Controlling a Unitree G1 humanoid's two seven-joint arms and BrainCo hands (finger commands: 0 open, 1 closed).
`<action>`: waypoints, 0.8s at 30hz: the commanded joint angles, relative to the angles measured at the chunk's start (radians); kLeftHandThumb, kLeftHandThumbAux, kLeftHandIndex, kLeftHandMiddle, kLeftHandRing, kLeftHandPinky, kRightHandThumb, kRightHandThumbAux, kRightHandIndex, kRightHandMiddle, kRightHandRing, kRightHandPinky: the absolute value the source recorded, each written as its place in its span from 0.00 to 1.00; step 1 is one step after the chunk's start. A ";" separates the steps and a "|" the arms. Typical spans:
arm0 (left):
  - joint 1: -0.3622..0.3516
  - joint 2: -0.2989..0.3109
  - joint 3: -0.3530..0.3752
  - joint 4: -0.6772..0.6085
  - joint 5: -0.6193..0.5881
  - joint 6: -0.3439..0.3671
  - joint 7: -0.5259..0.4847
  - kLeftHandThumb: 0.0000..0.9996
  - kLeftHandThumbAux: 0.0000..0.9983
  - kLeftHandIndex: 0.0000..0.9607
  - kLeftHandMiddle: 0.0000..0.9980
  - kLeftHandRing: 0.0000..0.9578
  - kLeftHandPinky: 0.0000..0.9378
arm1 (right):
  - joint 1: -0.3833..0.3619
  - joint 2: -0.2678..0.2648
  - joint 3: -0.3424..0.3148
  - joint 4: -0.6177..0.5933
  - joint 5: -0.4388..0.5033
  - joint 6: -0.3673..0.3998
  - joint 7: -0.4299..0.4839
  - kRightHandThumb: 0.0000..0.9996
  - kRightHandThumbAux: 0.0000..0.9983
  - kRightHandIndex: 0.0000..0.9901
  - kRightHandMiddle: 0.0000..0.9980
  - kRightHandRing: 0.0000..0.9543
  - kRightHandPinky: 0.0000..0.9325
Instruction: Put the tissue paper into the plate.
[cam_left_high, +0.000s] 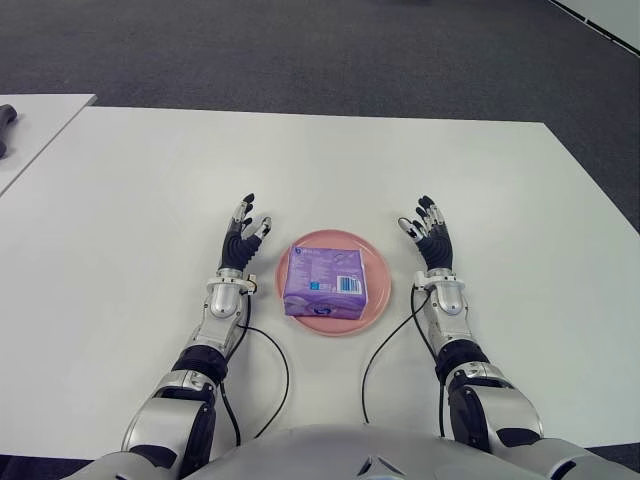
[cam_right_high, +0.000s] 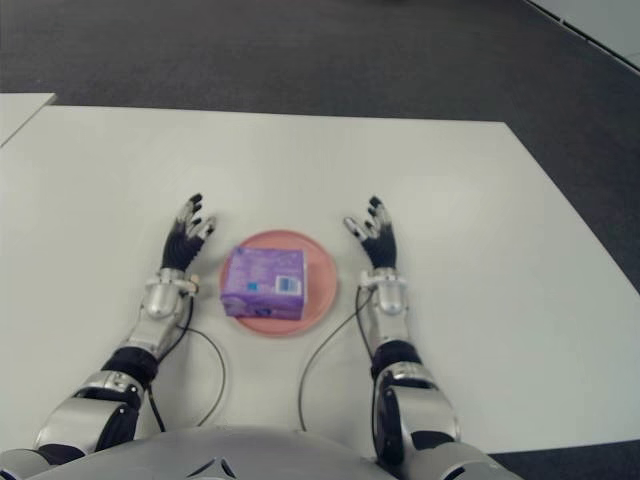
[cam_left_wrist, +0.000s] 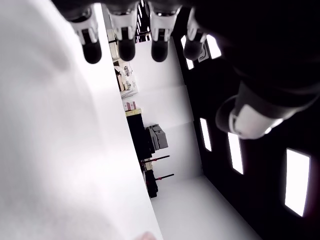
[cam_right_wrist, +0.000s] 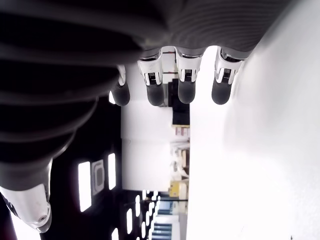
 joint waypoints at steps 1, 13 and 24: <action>0.025 0.008 -0.007 0.023 0.005 0.023 -0.005 0.00 0.58 0.00 0.00 0.00 0.00 | 0.073 0.014 -0.004 0.064 0.005 0.060 0.000 0.12 0.61 0.02 0.05 0.04 0.08; 0.030 0.012 -0.016 0.016 0.018 0.021 0.003 0.00 0.58 0.00 0.00 0.00 0.00 | 0.075 0.017 -0.003 0.062 0.003 0.058 -0.003 0.12 0.61 0.02 0.05 0.04 0.08; 0.055 0.018 -0.030 -0.022 0.036 0.023 -0.002 0.00 0.54 0.00 0.00 0.00 0.00 | 0.081 0.017 -0.002 0.055 0.004 0.056 -0.001 0.12 0.61 0.02 0.05 0.04 0.08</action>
